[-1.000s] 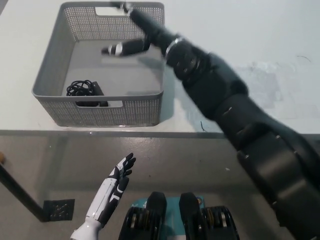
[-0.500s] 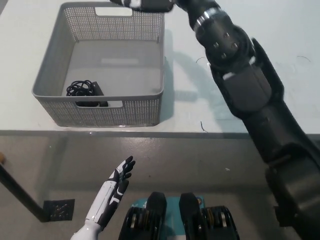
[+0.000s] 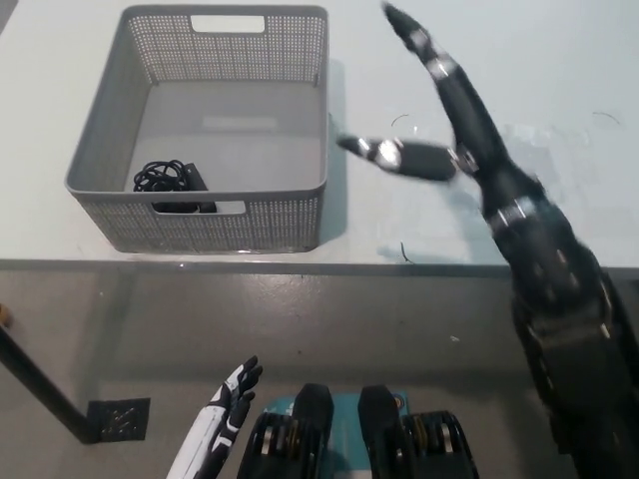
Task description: Use the right hand to pick up a webcam and put it into a container on the left side
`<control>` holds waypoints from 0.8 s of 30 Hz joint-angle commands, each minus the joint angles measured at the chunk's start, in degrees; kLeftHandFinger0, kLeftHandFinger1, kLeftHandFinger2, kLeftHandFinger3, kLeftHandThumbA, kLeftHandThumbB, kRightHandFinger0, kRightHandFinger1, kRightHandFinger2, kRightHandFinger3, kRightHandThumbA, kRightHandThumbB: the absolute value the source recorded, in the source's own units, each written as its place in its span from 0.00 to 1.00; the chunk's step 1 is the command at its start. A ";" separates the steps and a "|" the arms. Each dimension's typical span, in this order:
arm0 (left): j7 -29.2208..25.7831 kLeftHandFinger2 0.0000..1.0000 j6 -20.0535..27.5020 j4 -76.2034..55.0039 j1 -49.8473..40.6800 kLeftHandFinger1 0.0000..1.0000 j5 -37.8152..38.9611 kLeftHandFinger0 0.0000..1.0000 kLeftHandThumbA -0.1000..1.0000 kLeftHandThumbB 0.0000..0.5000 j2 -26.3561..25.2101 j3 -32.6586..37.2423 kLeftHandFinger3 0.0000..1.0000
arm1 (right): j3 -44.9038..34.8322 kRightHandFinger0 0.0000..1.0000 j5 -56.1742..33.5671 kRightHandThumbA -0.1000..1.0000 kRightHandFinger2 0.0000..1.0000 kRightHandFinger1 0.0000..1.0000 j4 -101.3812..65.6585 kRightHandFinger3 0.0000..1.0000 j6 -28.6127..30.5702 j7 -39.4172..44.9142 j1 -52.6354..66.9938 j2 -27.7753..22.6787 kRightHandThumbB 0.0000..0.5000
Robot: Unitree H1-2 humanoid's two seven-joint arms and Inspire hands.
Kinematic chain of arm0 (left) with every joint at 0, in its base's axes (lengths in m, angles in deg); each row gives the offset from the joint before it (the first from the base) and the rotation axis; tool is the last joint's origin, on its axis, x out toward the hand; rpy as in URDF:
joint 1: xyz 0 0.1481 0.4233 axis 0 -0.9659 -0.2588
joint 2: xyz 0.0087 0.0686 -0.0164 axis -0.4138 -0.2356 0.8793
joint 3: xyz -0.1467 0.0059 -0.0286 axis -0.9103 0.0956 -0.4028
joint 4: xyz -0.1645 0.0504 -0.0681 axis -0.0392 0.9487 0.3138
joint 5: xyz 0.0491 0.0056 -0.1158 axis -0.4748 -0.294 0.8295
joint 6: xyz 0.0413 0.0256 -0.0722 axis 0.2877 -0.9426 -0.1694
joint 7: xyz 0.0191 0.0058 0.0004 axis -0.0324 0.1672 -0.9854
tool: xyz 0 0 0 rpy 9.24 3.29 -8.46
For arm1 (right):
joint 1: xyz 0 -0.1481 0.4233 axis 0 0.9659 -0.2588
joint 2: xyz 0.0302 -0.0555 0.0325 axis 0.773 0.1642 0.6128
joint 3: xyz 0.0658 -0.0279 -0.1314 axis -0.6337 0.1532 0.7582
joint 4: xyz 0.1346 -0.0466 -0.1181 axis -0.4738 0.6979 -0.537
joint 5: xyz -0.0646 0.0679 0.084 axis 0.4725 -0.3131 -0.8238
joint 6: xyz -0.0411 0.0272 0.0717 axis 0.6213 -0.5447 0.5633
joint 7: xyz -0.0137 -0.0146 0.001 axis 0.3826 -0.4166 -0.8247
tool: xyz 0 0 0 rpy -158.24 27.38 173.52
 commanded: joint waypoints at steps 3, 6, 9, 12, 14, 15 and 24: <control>-0.74 1.00 3.32 -0.36 0.42 1.00 0.63 1.00 1.00 0.10 -0.27 -0.80 1.00 | -4.86 1.00 -9.33 0.96 1.00 1.00 -19.31 1.00 5.72 -1.60 16.69 -0.01 0.47; -0.67 1.00 3.26 0.07 0.76 1.00 1.03 1.00 1.00 0.10 -0.19 -1.04 1.00 | -4.36 1.00 -8.49 1.00 1.00 1.00 -17.03 1.00 7.70 -1.35 20.45 0.11 0.46; -0.58 1.00 3.06 0.46 0.86 1.00 1.58 1.00 1.00 0.14 0.01 -1.44 1.00 | -4.21 1.00 -7.77 0.99 1.00 1.00 -13.26 1.00 11.20 -1.75 25.35 0.49 0.36; -1.00 1.00 3.25 1.53 1.75 1.00 1.73 1.00 1.00 0.21 0.29 -2.02 1.00 | -4.08 1.00 -7.80 1.00 1.00 1.00 -9.13 1.00 14.08 -2.43 28.90 1.55 0.34; -1.03 1.00 2.97 1.59 1.99 1.00 1.97 1.00 1.00 0.23 0.41 -2.34 1.00 | -3.82 1.00 -8.03 1.00 1.00 1.00 -7.35 1.00 15.17 -2.28 29.61 1.92 0.32; -1.01 1.00 2.72 1.34 2.00 1.00 1.96 1.00 1.00 0.23 0.35 -2.50 1.00 | -3.48 1.00 -10.78 0.97 1.00 1.00 -5.95 1.00 15.31 -0.91 30.34 2.37 0.31; -1.80 1.00 3.48 3.00 3.65 1.00 1.47 1.00 1.00 0.22 0.66 -3.01 1.00 | -2.93 1.00 -16.61 0.99 1.00 1.00 3.68 1.00 13.27 2.77 33.02 4.21 0.42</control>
